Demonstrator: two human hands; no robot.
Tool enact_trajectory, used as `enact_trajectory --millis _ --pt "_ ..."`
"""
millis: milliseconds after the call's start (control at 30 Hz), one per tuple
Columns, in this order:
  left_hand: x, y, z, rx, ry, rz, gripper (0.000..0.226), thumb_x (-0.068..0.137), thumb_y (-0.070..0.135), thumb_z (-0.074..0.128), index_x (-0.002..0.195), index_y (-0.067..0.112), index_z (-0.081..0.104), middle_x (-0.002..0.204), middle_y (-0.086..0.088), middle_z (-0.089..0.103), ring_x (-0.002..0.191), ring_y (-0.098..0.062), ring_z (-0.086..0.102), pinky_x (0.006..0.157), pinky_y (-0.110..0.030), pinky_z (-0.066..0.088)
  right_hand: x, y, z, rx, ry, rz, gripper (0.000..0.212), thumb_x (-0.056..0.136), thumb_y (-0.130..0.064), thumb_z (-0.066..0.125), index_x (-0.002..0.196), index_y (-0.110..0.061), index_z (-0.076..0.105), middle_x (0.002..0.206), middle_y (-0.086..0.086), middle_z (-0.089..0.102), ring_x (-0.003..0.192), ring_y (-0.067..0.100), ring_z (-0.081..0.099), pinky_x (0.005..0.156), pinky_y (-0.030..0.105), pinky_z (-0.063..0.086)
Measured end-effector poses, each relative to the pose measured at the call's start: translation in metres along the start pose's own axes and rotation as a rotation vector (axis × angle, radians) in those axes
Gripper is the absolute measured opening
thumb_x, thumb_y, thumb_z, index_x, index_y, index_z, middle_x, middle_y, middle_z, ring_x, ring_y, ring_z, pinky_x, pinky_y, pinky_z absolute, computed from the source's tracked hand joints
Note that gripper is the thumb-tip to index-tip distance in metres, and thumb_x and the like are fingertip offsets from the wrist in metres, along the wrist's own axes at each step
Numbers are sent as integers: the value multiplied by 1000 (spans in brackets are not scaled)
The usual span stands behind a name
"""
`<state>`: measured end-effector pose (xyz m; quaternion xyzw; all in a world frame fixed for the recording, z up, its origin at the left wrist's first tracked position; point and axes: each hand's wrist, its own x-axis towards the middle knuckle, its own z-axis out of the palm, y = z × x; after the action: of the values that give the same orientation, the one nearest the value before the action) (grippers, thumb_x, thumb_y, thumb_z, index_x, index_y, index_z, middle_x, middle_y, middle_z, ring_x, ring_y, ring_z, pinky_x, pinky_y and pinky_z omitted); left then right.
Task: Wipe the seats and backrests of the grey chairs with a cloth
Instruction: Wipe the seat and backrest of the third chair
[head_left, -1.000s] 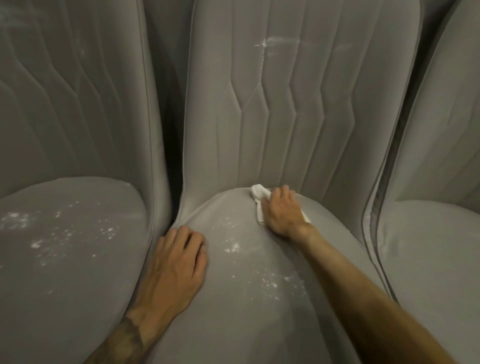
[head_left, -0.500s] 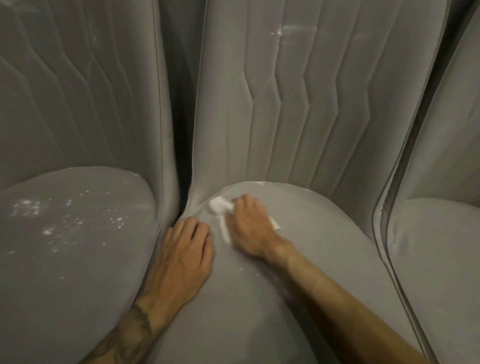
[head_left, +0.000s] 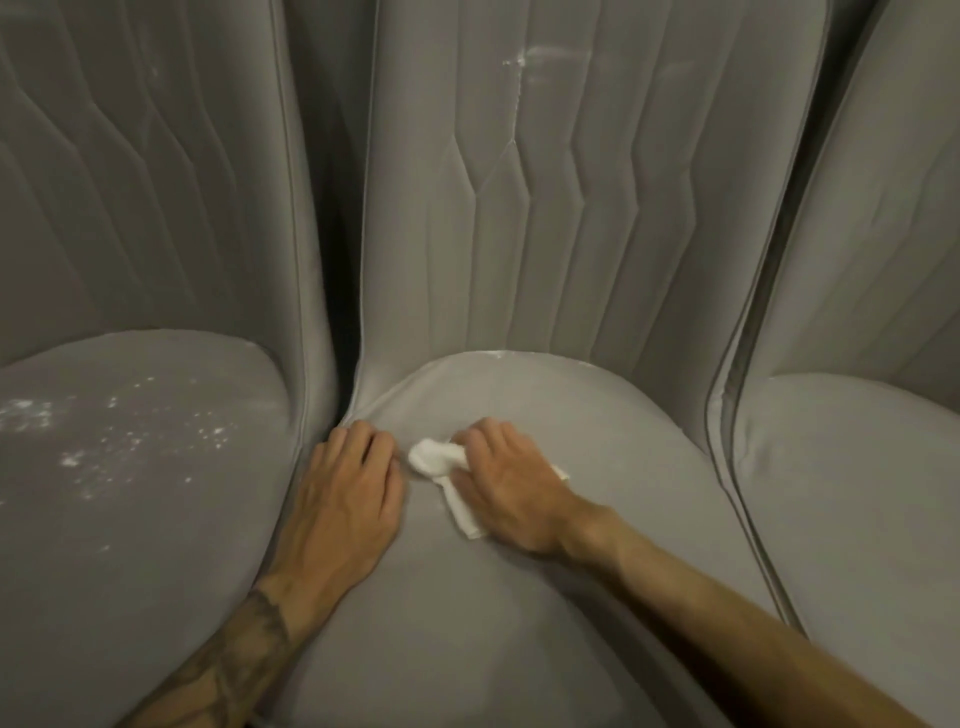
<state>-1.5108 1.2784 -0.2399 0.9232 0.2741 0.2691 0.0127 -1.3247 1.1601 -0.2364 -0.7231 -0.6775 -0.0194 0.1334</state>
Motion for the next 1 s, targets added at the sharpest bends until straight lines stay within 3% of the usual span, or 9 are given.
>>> enact_trajectory --millis 133,200,300,400,467,600,667,833,1000 --pt "0 1 0 2 -12 5 16 101 21 44 86 18 48 90 -5 46 81 -28 44 72 -47 39 -31 82 -34 -33 38 389 34 106 -30 40 131 -9 49 124 13 51 111 34 49 96 43 36" --pt "0 1 0 3 -16 -1 15 100 21 45 86 18 48 91 -5 47 81 -27 43 71 -47 39 -31 80 -37 -150 44 508 36 106 -29 36 130 -6 48 125 16 52 112 36 49 98 45 37" --pt "0 -1 3 9 -28 -4 13 99 20 46 86 18 47 91 -6 47 82 -28 43 72 -47 38 -20 11 -12 -88 102 280 28 99 -24 42 109 -3 58 104 19 58 90 38 54 78 48 46" --pt "1 -2 3 21 -32 -6 13 99 21 44 87 17 48 92 -8 48 82 -30 45 72 -48 39 -35 -20 -7 6 52 32 31 101 -33 42 119 -11 55 109 11 55 93 29 49 80 43 39" --pt "1 -1 3 27 -49 -7 15 100 23 42 88 17 49 93 -8 48 83 -31 45 73 -51 41 -46 15 -24 6 64 115 31 104 -31 44 126 -11 53 117 11 53 101 29 49 88 43 38" --pt "1 0 -1 26 -60 -13 17 101 23 42 88 16 49 94 -9 49 83 -32 45 73 -53 41 -64 84 -50 -141 54 500 36 106 -32 35 131 -9 48 124 13 50 110 30 48 98 40 36" --pt "2 1 -2 28 -64 -13 16 101 22 43 87 16 49 93 -10 48 83 -32 45 73 -53 41 -64 62 -37 -140 61 477 35 106 -33 34 126 -9 49 121 13 49 106 31 47 95 43 38" --pt "1 2 -5 6 -72 -15 15 99 22 43 87 14 50 92 -12 49 81 -34 45 72 -53 41 -87 5 -25 -18 2 121 35 104 -38 35 126 -15 49 118 6 51 98 25 49 86 40 42" --pt "1 5 -9 11 -70 -11 17 99 21 42 88 12 51 92 -15 50 82 -36 46 73 -55 40 -111 54 -51 -222 36 474 38 107 -35 30 132 -11 46 124 10 48 106 30 47 95 43 38"
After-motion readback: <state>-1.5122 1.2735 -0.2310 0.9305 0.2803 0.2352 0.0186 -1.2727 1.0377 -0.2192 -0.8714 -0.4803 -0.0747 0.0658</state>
